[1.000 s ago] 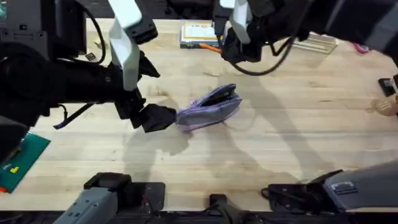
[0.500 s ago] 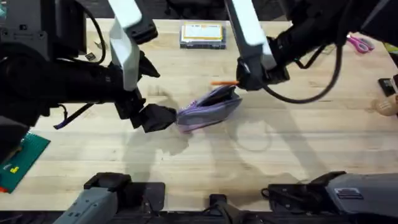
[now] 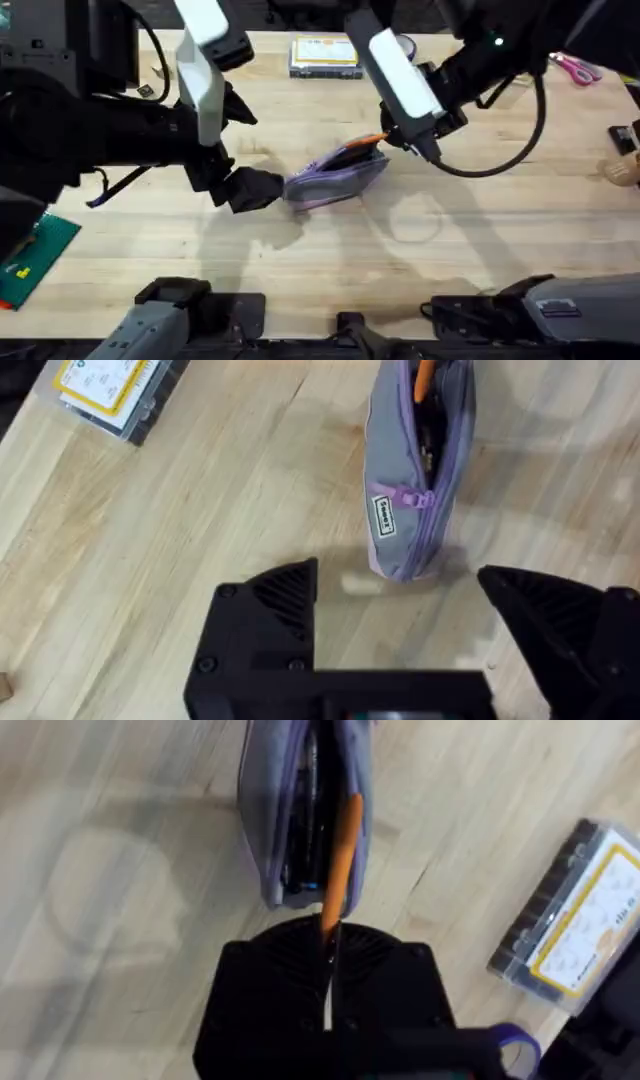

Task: Unzip the bag, pick up the pens from the table one at a time and place them inside, then zip the bag closed.

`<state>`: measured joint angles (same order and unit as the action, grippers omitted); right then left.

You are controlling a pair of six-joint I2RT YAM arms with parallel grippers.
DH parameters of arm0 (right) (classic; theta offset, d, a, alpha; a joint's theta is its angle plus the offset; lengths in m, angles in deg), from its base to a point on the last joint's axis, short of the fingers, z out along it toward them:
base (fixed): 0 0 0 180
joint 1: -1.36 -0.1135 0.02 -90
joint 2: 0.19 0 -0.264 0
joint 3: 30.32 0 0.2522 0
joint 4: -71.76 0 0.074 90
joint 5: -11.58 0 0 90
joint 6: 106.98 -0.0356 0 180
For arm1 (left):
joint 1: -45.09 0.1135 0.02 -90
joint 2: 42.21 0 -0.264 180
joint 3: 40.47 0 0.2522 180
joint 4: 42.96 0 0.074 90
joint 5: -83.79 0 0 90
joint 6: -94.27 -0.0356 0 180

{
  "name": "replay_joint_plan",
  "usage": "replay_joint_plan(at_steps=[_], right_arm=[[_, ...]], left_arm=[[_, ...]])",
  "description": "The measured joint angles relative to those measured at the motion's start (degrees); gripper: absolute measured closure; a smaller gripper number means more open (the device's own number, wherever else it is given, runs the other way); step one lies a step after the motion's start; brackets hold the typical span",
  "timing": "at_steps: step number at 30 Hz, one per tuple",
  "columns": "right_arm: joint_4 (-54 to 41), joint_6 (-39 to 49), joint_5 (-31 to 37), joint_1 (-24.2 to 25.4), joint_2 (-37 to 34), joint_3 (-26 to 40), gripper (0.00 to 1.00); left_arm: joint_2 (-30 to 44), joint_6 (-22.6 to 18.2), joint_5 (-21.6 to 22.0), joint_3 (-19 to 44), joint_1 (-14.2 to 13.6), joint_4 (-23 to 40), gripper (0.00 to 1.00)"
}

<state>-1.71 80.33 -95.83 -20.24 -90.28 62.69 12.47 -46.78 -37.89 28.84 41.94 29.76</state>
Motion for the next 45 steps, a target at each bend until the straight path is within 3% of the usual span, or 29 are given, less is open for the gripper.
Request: replay_joint_plan(at_steps=[18, 45], right_arm=[[0.1, 6.3, 0.2, -0.7, -6.0, 0.0, 0.969], [7.8, 4.9, -0.4, -13.6, -11.6, 0.0, 0.969]], left_arm=[[0.0, 0.0, 0.0, 0.0, 0.0, 0.0, 0.007], [0.0, 0.0, 0.0, 0.0, 0.0, 0.0, 0.007]])
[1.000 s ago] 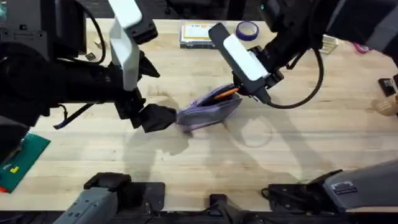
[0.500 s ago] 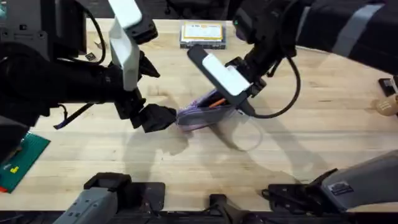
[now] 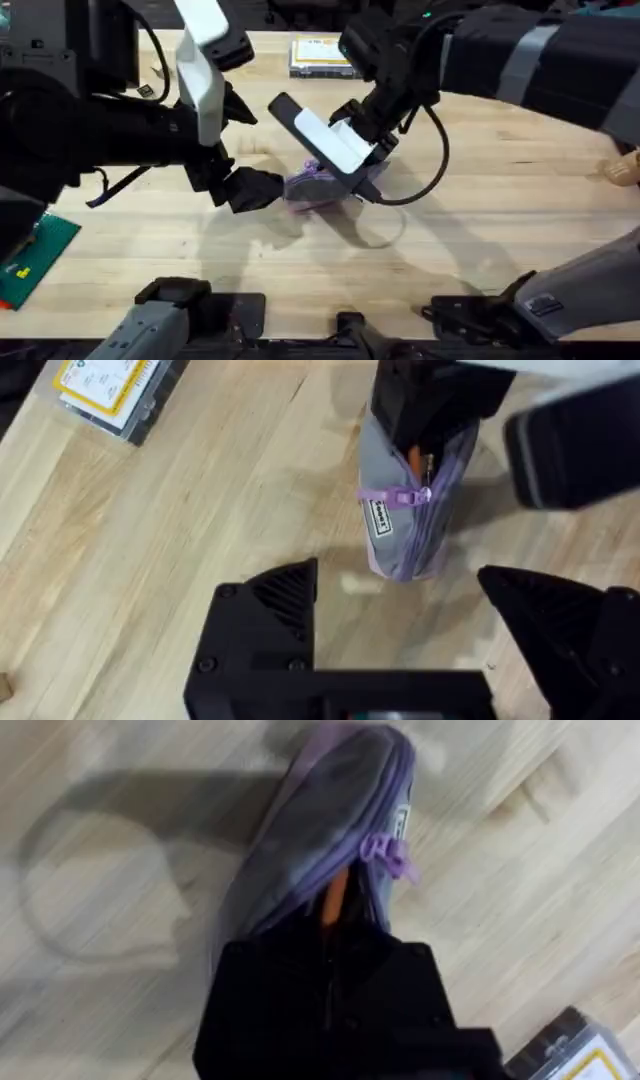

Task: Unzip the bag, pick up the pens from the table one at a time and place them inside, then zip the bag closed.

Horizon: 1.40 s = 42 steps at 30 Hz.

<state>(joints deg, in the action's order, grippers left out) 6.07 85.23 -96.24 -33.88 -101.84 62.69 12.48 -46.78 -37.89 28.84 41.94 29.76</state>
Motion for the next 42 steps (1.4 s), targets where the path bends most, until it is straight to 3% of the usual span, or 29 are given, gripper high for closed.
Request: replay_joint_plan(at_steps=[4, 6, 8, 10, 11, 32, 37, 42], right_arm=[[0.1, -0.2, -0.7, -0.7, 0.0, 0.0, 0.966], [0.1, -0.5, -1.0, -0.7, 0.0, 0.0, 0.880], [0.1, -0.6, -1.4, -0.7, 0.0, 0.0, 0.653], [0.2, -0.7, -1.5, -0.7, 0.0, 0.0, 0.362], [0.3, -0.5, -1.7, -0.8, 0.0, 0.0, 0.024], [0.3, -1.1, -2.1, -1.0, 0.0, 0.0, 0.004], [0.1, -11.3, -1.4, -1.0, 0.0, 0.2, 0.004], [-1.3, -25.4, 1.6, -1.0, 0.0, 2.4, 0.006]], left_arm=[[0.0, 0.0, 0.0, 0.0, 0.0, 0.0, 0.007], [0.0, 0.0, 0.0, 0.0, 0.0, 0.0, 0.007], [0.0, 0.0, 0.0, 0.0, 0.0, 0.0, 0.007], [0.0, 0.0, 0.0, 0.0, 0.0, 0.0, 0.007], [0.0, 0.0, 0.0, 0.0, 0.0, 0.0, 0.007], [0.0, 0.0, 0.0, 0.0, 0.0, 0.0, 0.007], [0.0, 0.0, 0.0, 0.0, 1.2, 0.6, 0.007], [0.0, -1.6, 0.0, 0.0, 5.1, 1.9, 0.007]])
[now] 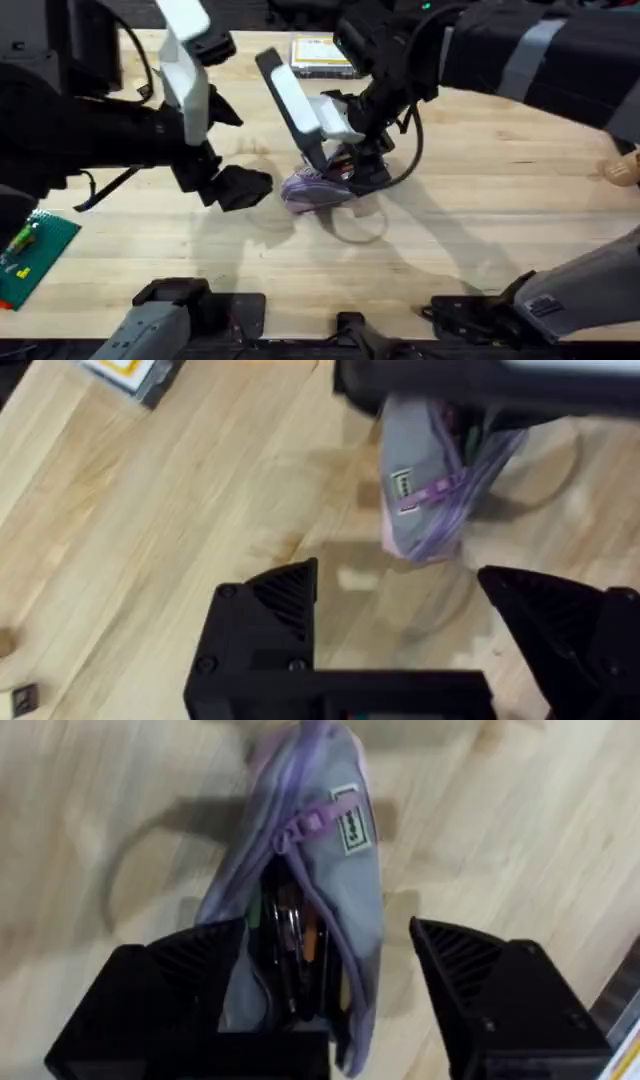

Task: Unzip the bag, pick up the pens from the table one at a time and place them inside, then zip the bag closed.

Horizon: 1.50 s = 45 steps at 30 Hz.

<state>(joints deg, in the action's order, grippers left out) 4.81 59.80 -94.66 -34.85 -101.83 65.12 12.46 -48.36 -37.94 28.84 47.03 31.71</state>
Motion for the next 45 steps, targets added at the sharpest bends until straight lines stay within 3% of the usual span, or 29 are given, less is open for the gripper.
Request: replay_joint_plan(at_steps=[1, 2, 3, 8, 10, 14, 22, 26, 31, 37, 45], right_arm=[[-0.5, -1.6, 0.2, 0.0, 0.0, 0.5, 0.005], [-2.1, -6.7, 0.6, 0.0, 1.6, 1.9, 0.005], [-2.3, -7.4, 0.6, 0.0, 1.9, 2.1, 0.005], [-2.3, -7.4, 0.6, 0.0, 1.9, 2.1, 0.005], [-2.8, -9.1, 0.6, 0.0, 2.2, 2.4, 0.005], [-3.8, -15.3, 0.8, 0.0, 5.7, 3.4, 0.005], [-1.8, -27.7, 0.8, 0.2, 10.8, 4.9, 0.005], [-1.6, -33.6, 0.8, 0.5, 10.8, 4.9, 0.005], [-1.5, -37.9, 0.8, 0.2, 10.8, 4.9, 0.005], [-1.5, -39.6, -2.2, -1.2, 10.8, 4.9, 0.005], [1.0, -43.8, -5.3, -1.5, 10.8, 4.9, 0.005]], left_arm=[[0.0, -0.6, 0.0, 0.0, 0.8, 0.0, 0.007], [0.0, -5.5, -0.7, -0.1, 6.0, 1.1, 0.007], [0.0, -6.3, -0.8, -0.1, 6.9, 1.3, 0.007], [0.0, -6.3, -0.8, -0.1, 6.9, 1.3, 0.007], [0.1, -8.5, -2.0, -0.5, 8.4, 1.5, 0.007], [1.7, -14.8, -5.4, -2.4, 11.8, 1.9, 0.008], [8.4, -31.8, -14.8, -5.8, 18.2, 2.8, 0.008], [12.4, -38.0, -17.6, -5.8, 19.2, 2.7, 0.008], [18.2, -42.7, -20.4, -5.8, 19.2, 2.7, 0.007], [22.2, -45.1, -22.8, -5.8, 19.2, 2.6, 0.007], [22.3, -46.0, -23.6, -5.9, 19.2, 2.6, 0.007]])
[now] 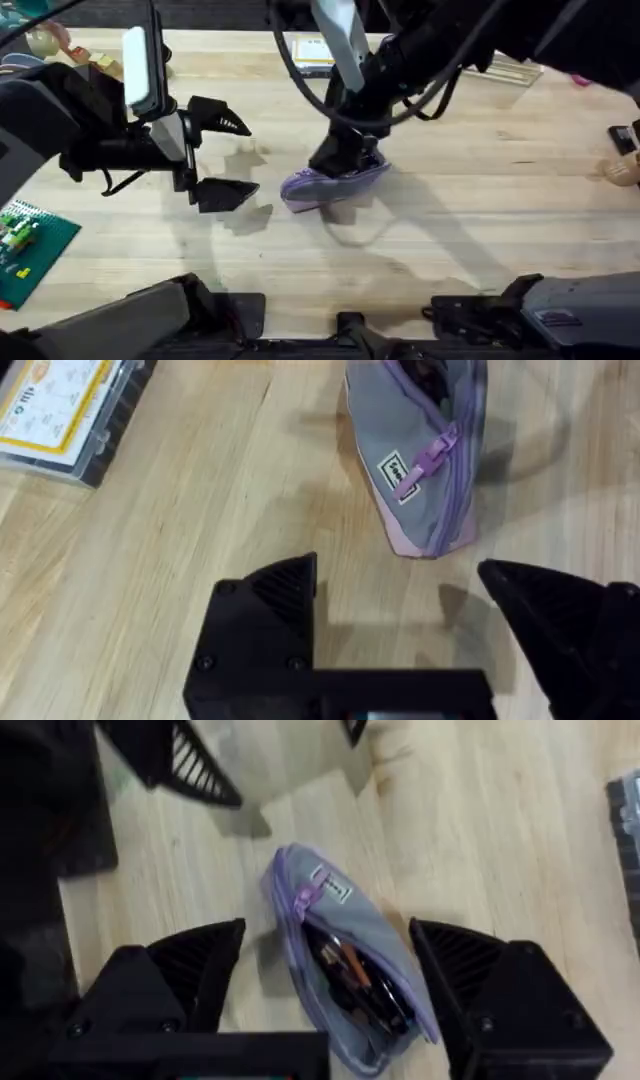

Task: Unzip the bag, pick up the pens from the table one at a time and place them inside, then zip the bag closed.

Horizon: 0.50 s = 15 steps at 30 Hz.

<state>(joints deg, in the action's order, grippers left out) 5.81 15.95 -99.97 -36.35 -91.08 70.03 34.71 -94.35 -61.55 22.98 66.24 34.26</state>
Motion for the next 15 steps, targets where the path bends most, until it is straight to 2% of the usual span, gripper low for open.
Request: replay_joint_plan(at_steps=[12, 15], right_arm=[[3.1, -15.4, -0.8, -0.1, -3.8, 0.0, 0.005], [3.1, -16.6, -0.8, -0.4, -4.0, 0.0, 0.005]], left_arm=[[0.0, 0.0, -0.4, 0.0, 0.0, 0.0, 0.007], [0.0, 0.0, -0.4, 0.0, 0.0, 0.0, 0.007]])
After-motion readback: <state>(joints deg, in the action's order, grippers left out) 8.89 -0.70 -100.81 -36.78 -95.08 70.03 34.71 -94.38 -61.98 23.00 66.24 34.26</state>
